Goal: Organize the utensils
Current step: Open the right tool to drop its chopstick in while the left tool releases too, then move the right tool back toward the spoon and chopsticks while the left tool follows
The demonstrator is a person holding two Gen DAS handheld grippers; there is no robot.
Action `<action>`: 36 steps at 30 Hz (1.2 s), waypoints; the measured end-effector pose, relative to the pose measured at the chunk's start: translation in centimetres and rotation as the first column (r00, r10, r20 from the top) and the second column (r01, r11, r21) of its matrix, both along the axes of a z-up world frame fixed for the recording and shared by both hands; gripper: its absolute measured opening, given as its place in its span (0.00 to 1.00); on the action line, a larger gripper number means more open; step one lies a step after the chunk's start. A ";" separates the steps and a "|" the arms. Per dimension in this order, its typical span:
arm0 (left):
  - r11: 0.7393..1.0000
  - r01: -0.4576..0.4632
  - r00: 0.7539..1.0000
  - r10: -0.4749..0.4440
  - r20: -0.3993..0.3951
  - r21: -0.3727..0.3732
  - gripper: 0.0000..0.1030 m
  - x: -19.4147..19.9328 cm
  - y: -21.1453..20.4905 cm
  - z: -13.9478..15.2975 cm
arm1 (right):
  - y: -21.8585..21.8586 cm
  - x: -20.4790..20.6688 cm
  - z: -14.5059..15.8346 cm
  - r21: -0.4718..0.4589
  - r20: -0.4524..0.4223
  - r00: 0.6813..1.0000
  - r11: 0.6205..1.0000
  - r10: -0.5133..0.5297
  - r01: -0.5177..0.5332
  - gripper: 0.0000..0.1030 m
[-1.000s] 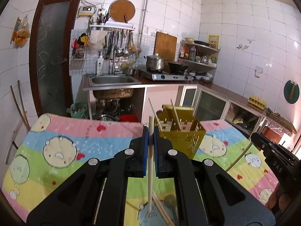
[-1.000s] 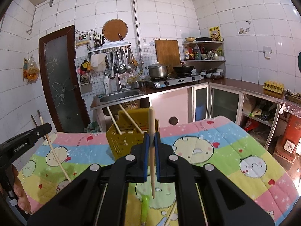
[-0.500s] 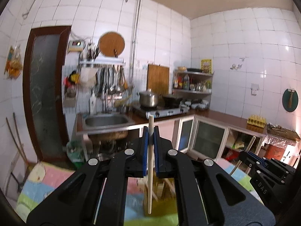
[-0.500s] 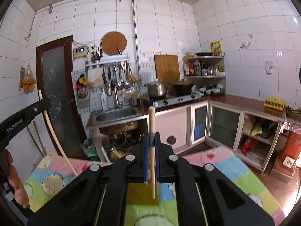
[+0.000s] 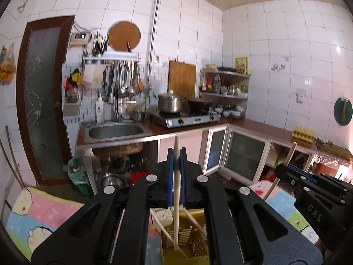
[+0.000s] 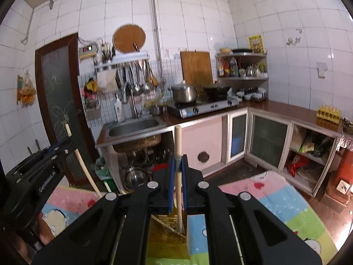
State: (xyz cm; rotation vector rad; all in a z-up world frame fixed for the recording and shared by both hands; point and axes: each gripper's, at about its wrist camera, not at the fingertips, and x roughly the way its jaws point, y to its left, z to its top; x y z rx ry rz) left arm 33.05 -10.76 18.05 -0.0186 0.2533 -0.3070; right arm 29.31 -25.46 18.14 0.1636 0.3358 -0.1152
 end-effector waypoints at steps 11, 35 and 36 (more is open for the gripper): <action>0.999 -0.031 0.992 0.033 -0.125 0.018 0.04 2.2 1.4 -5.4 | 0.6 2.6 -6.6 -0.014 -0.125 0.992 1.000 0.022 -0.024 0.06; 0.978 -0.184 0.961 0.199 -0.192 0.094 0.95 -11.1 9.4 -7.4 | 0.0 -12.6 -11.2 -0.069 -0.225 0.971 0.996 -0.076 0.062 0.66; 0.978 -0.184 0.958 0.200 -0.205 0.098 0.95 -11.7 9.3 -8.2 | -0.2 -13.2 -12.0 -0.067 -0.238 0.968 0.995 -0.081 0.067 0.66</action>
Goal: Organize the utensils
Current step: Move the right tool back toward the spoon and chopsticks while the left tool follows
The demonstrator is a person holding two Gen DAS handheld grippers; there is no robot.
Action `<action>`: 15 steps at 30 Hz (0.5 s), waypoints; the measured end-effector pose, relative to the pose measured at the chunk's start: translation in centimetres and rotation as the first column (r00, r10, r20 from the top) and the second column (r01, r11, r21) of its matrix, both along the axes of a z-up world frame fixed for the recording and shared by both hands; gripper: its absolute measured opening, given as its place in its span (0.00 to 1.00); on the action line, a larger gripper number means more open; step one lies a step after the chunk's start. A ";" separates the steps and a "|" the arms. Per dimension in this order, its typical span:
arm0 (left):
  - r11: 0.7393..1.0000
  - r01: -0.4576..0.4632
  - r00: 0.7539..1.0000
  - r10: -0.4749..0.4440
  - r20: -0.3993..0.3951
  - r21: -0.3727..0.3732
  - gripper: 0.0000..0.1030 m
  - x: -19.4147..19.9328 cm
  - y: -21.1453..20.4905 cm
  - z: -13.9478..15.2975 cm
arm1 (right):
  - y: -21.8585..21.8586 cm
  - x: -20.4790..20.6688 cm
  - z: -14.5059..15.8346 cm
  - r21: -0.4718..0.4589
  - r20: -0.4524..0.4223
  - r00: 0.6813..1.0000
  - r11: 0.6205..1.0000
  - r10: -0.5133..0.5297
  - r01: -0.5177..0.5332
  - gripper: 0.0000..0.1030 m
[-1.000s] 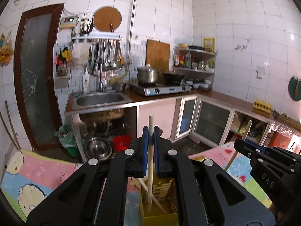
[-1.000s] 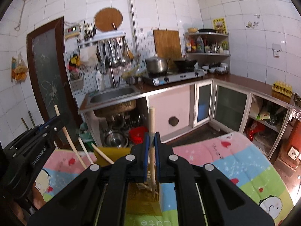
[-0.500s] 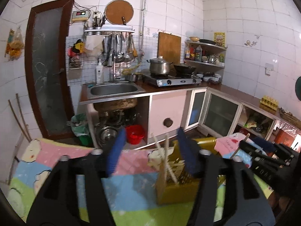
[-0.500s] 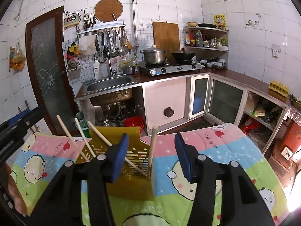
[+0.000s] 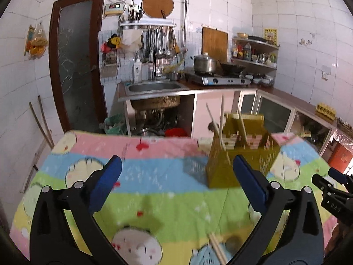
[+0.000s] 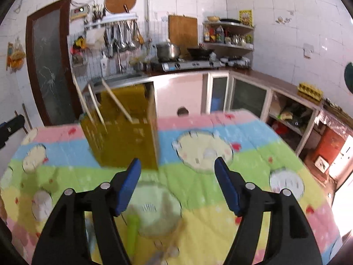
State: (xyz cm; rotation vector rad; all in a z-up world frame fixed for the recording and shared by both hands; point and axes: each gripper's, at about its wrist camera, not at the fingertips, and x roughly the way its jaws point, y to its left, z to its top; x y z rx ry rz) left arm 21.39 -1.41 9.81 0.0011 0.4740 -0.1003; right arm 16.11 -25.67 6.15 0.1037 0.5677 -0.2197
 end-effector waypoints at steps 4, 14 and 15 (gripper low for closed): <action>1.000 -0.002 0.998 0.002 -0.067 -0.003 0.95 -1.2 -0.3 -3.4 | 0.0 -1.7 -4.0 0.009 -0.068 0.998 1.000 -0.018 0.018 0.66; 0.997 0.016 0.977 0.000 -0.214 0.072 0.95 -1.6 -2.2 -10.7 | -1.1 -1.9 -9.9 0.073 -0.186 0.981 0.995 -0.056 0.071 0.66; 0.997 0.015 0.975 0.002 -0.224 0.073 0.95 -1.6 -2.3 -11.1 | -1.1 -1.9 -10.2 0.076 -0.191 0.980 0.994 -0.058 0.074 0.66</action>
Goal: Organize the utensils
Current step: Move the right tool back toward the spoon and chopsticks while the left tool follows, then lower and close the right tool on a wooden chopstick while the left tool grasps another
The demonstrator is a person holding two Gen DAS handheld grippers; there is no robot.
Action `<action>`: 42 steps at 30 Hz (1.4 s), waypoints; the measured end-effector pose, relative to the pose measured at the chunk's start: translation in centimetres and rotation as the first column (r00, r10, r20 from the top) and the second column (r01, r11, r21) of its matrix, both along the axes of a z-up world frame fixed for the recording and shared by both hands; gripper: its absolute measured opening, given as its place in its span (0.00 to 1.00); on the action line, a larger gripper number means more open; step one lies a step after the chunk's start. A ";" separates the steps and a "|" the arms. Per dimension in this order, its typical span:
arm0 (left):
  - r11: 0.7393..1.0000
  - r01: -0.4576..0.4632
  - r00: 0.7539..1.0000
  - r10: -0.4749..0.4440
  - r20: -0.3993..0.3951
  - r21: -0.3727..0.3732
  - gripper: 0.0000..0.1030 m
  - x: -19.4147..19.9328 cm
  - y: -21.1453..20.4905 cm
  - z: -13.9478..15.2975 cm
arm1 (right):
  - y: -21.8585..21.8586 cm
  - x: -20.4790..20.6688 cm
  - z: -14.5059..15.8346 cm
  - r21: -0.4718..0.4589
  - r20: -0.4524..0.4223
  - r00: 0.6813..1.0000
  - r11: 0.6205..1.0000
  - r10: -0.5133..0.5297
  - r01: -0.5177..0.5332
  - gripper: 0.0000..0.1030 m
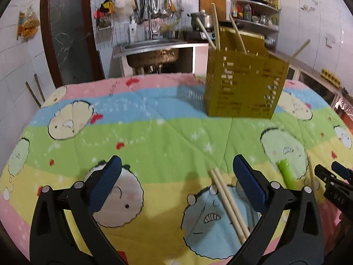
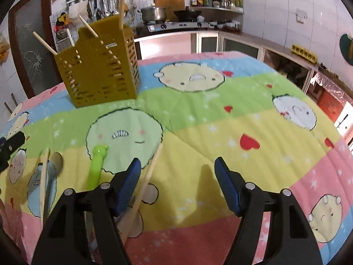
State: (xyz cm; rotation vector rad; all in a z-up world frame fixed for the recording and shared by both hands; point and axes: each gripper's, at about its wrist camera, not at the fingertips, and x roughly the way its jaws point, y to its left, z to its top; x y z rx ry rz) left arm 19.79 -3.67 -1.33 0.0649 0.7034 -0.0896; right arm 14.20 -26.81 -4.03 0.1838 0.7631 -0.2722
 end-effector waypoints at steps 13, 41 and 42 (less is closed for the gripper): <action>1.000 0.019 0.991 -0.016 -0.134 0.022 0.94 0.4 -0.5 -4.0 | -0.4 0.4 -0.9 0.024 -0.022 1.000 1.000 -0.015 0.015 0.66; 0.998 0.059 0.967 -0.056 -0.247 0.007 0.52 0.0 -3.2 -4.5 | 2.0 0.8 -1.0 -0.031 -0.110 0.994 1.000 0.000 -0.004 0.41; 0.998 0.058 0.966 -0.056 -0.252 0.001 0.51 0.1 -3.2 -4.5 | 2.2 0.8 -1.0 -0.029 -0.111 0.994 1.000 0.002 -0.006 0.40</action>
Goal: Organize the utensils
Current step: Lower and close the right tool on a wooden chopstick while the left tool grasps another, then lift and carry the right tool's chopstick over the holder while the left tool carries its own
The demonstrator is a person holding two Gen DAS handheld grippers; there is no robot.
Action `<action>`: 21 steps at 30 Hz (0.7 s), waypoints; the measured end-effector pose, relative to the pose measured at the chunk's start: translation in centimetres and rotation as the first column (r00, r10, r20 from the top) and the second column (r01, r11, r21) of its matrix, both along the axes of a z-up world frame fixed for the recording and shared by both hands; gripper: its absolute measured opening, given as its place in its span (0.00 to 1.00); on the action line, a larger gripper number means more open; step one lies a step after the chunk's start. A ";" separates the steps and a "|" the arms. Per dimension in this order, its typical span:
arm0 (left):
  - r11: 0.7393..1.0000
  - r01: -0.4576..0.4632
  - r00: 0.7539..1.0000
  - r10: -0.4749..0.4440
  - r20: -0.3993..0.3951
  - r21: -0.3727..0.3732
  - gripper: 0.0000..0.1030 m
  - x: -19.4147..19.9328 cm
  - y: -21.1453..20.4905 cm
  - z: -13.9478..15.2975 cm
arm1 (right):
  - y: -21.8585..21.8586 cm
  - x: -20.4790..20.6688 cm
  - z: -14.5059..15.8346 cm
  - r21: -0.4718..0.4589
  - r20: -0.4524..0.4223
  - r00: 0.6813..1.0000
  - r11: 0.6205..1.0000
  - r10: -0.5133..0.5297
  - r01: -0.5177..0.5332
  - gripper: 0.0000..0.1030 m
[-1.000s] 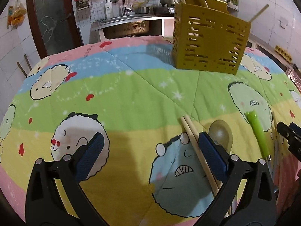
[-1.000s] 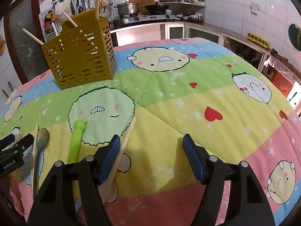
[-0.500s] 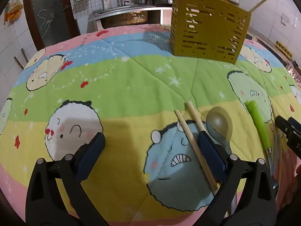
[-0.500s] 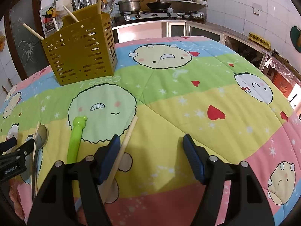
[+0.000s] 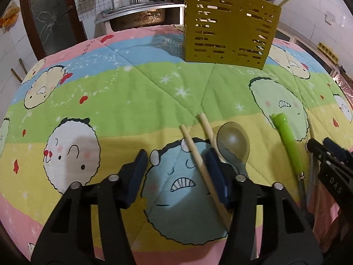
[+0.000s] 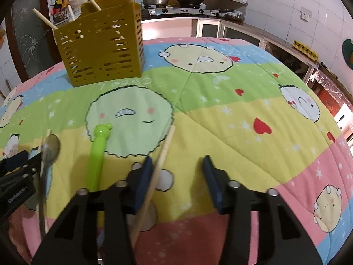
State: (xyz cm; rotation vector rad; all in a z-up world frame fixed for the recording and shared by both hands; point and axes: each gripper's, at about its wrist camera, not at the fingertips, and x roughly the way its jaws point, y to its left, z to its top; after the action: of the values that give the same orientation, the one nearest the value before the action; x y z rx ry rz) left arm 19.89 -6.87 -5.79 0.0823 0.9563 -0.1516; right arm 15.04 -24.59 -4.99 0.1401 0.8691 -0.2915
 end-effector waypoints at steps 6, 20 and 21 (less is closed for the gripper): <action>1.000 -0.014 1.000 0.014 -0.016 -0.023 0.36 0.7 -0.2 0.0 | 0.0 0.4 -0.1 0.024 0.005 1.000 1.000 -0.017 0.017 0.31; 0.998 -0.020 1.000 0.020 -0.001 -0.067 0.11 2.0 0.1 0.2 | -1.2 2.4 -0.2 0.110 0.017 0.999 0.993 -0.050 0.048 0.08; 0.997 -0.019 1.000 0.019 -0.001 -0.074 0.11 2.0 0.1 0.2 | -1.2 2.4 -0.2 0.111 0.019 0.999 0.993 -0.048 0.046 0.08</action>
State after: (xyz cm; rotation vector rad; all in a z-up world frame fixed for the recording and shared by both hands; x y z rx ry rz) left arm 21.93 -6.74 -5.56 0.0054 0.9501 -0.1691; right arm 17.48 -25.77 -5.16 0.2663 0.8616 -0.2854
